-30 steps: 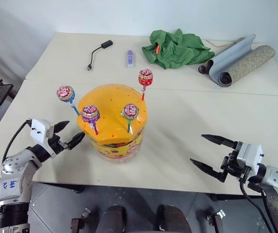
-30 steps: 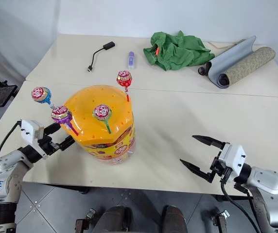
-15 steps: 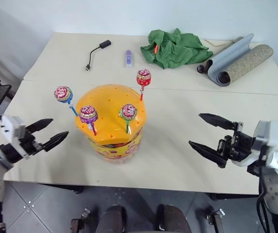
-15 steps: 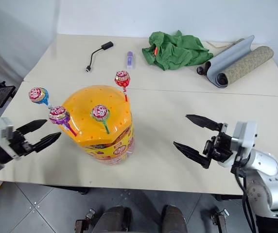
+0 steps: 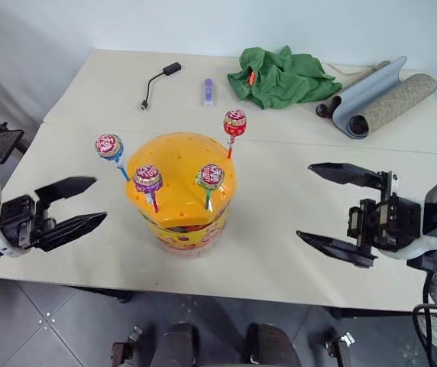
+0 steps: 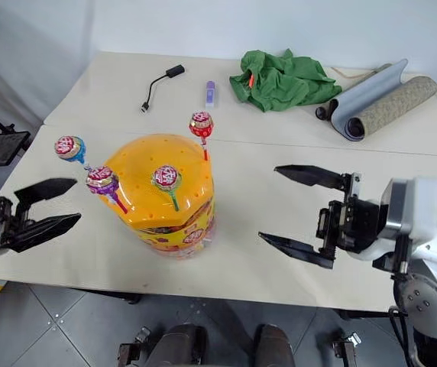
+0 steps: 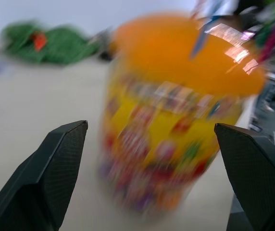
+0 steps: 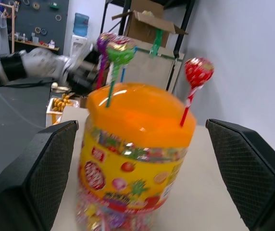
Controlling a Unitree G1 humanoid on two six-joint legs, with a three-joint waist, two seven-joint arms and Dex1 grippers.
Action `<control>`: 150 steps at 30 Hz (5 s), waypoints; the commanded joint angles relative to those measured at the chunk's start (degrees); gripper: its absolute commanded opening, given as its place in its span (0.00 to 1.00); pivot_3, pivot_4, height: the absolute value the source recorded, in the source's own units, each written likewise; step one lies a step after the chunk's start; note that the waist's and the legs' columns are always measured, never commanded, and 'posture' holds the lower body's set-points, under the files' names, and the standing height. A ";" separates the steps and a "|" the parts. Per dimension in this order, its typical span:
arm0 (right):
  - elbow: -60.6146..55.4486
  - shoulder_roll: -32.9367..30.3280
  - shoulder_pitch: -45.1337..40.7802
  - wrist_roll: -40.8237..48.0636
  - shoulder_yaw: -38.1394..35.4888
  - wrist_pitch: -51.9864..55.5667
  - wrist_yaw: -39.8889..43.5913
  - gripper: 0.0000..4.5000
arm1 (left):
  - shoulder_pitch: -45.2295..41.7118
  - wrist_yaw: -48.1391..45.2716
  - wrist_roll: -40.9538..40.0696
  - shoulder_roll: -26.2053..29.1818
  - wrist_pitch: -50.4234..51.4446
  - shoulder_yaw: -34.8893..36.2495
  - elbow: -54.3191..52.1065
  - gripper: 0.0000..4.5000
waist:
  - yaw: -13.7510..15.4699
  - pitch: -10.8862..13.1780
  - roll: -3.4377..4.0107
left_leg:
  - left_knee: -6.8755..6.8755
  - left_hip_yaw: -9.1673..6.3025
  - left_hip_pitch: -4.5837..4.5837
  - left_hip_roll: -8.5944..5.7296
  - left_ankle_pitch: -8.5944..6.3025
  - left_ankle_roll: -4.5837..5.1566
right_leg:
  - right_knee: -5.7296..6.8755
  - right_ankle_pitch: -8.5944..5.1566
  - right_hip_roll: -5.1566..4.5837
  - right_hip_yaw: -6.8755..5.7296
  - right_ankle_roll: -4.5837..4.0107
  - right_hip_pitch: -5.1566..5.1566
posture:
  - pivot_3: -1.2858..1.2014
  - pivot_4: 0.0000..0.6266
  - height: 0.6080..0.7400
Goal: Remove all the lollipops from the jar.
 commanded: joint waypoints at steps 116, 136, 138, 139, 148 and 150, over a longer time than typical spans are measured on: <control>2.55 -6.04 -7.86 -7.47 6.77 12.91 -3.01 1.00 | -13.03 13.68 23.68 13.44 7.28 -16.22 41.89 0.42 | -0.02 0.04 -0.65 | 0.08 0.75 -0.13 0.23 -0.15 -0.14 | 0.07 -0.02 0.36 0.23 -0.03 -0.37 | 0.52 0.24 1.00; 13.64 12.75 -37.62 -2.71 18.10 29.31 -18.31 1.00 | -4.88 -4.98 -3.76 0.23 -1.09 5.98 4.82 0.76 | -2.16 0.01 -0.69 | 0.08 0.96 -0.28 0.41 -0.16 -0.19 | 0.42 -0.01 0.36 0.44 -0.07 -0.89 | 0.52 0.24 1.00; 13.69 13.74 -38.14 -2.23 18.50 30.32 -18.50 0.91 | -4.48 -3.75 -5.02 0.25 0.43 5.51 1.99 0.77 | -2.61 0.01 -0.69 | 0.08 0.72 -0.28 0.42 -0.16 -0.19 | 0.43 -0.01 0.38 0.42 -0.07 -0.90 | 0.52 0.24 1.00; 13.54 14.01 -38.20 -2.23 18.64 30.46 -18.22 0.86 | -4.60 -3.12 -5.43 0.20 0.73 5.43 1.20 0.77 | -2.81 0.01 -0.69 | 0.07 0.58 -0.28 0.42 -0.16 -0.19 | 0.44 -0.01 0.38 0.42 -0.07 -0.90 | 0.52 0.24 1.00; 13.36 15.36 -37.83 -2.78 17.97 28.60 -15.08 0.21 | -7.31 -1.25 -6.95 0.47 1.24 2.99 -1.25 0.77 | -2.95 0.01 -0.69 | 0.06 0.55 -0.27 0.40 -0.16 -0.19 | 0.43 -0.01 0.41 0.44 -0.07 -0.90 | 0.52 0.24 1.00; 14.74 16.81 -38.13 1.16 12.76 25.72 -13.97 0.04 | -8.28 -1.48 -6.75 0.23 0.96 1.39 -1.57 0.77 | -2.93 0.01 -0.69 | 0.06 0.55 -0.27 0.40 -0.16 -0.19 | 0.44 -0.01 0.41 0.44 -0.07 -0.90 | 0.52 0.24 1.00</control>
